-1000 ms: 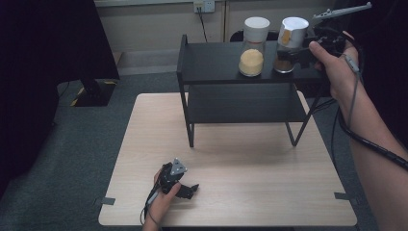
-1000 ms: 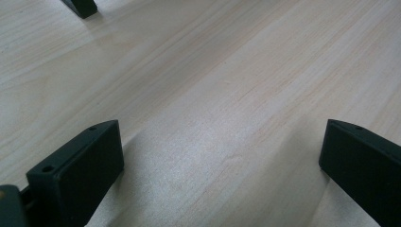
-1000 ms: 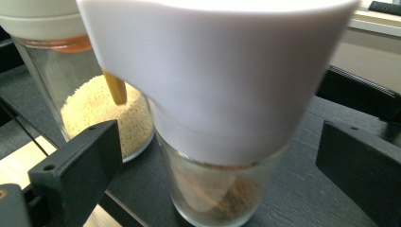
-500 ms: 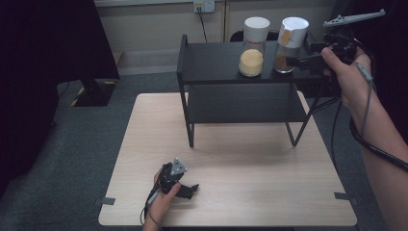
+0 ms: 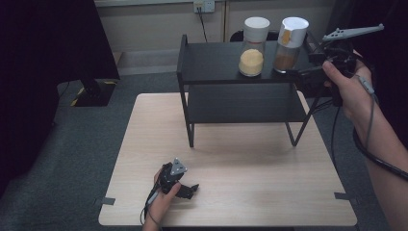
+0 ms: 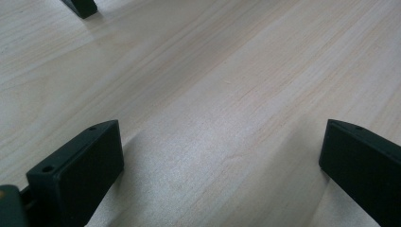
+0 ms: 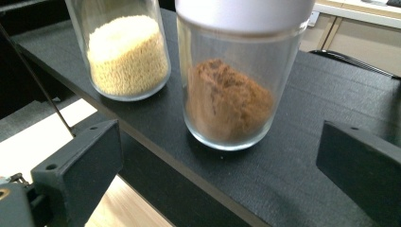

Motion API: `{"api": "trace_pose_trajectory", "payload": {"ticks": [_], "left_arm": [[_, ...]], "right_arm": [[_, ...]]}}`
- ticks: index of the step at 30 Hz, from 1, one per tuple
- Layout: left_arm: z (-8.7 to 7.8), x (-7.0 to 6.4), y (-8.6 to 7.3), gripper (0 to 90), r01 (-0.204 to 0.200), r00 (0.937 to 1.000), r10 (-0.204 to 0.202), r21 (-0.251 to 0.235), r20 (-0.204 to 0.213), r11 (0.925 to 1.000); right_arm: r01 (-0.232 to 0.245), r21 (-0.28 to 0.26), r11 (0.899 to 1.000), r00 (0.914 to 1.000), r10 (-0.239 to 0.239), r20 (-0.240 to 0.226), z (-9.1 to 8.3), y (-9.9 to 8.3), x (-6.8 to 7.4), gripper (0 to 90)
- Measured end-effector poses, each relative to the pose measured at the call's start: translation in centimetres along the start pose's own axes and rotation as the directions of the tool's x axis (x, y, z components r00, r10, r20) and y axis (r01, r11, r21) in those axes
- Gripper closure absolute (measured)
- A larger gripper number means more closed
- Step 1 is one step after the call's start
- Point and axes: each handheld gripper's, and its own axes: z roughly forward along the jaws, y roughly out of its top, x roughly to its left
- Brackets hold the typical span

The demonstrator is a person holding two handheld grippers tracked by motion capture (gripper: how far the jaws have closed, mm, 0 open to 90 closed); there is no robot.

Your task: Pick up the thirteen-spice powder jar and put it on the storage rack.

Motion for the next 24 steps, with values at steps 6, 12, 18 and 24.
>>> {"api": "trace_pose_trajectory", "payload": {"ticks": [6,12,18,24], "left_arm": [[0.0,0.0,0.0,0.2,0.000,1.0000,0.000,0.000,0.000,1.0000],[0.0,0.0,0.0,0.2,0.000,1.0000,0.000,0.000,0.000,1.0000],[0.0,0.0,0.0,0.2,-0.001,1.0000,0.001,0.003,0.000,1.0000],[0.0,0.0,0.0,0.2,-0.003,1.0000,0.003,0.003,0.000,1.0000]], "right_arm": [[-0.013,-0.020,1.000,0.9997,0.013,-0.023,-0.1,-1.3,-0.2,0.7],[-0.013,-0.031,0.999,0.9988,0.011,-0.047,-0.5,-2.3,-0.1,0.6],[0.001,-0.036,0.999,0.9974,-0.003,-0.072,-1.0,-3.4,0.1,0.4],[0.007,-0.045,0.999,0.9947,-0.011,-0.102,-1.4,-4.6,0.6,0.3]]}}
